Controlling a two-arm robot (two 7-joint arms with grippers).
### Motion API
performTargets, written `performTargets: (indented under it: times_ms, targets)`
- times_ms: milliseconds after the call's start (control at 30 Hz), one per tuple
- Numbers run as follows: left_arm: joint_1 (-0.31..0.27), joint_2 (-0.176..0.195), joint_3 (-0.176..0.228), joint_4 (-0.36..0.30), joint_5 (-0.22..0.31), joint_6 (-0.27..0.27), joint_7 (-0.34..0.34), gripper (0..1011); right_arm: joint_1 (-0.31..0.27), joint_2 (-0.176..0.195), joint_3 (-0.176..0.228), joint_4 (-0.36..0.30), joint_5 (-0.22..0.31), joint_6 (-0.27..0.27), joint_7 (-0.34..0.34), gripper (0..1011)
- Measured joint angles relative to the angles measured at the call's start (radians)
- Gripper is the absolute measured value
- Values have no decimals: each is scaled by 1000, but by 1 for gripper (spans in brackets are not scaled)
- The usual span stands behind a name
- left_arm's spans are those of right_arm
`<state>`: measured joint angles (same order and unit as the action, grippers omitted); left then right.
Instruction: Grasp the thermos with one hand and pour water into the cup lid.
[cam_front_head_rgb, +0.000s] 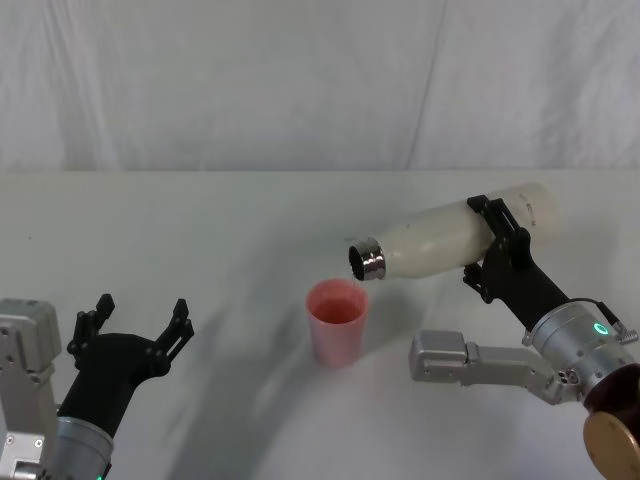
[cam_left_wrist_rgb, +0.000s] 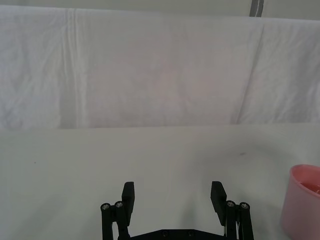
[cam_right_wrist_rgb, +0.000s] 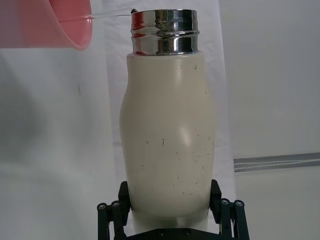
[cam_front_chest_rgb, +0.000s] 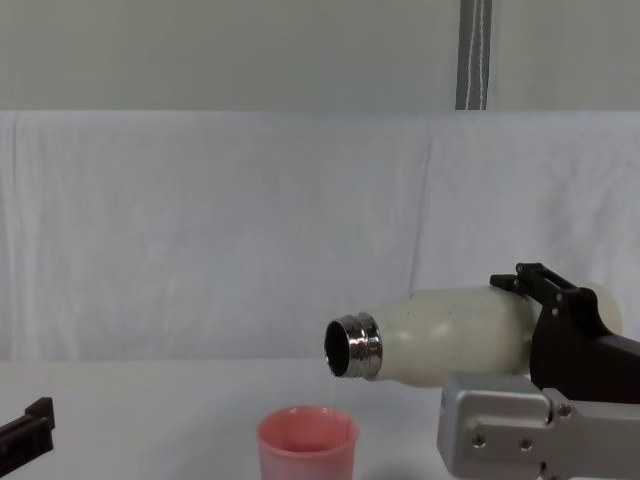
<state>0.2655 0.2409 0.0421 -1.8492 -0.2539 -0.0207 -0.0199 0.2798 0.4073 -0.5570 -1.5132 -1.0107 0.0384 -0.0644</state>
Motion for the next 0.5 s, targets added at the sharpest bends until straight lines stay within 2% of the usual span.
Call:
performTargets:
  times_ms: [500]
  targets:
    - [0, 0, 0, 0, 0, 0, 0, 1001, 2, 0, 0, 1, -1, -1, -1, 950]
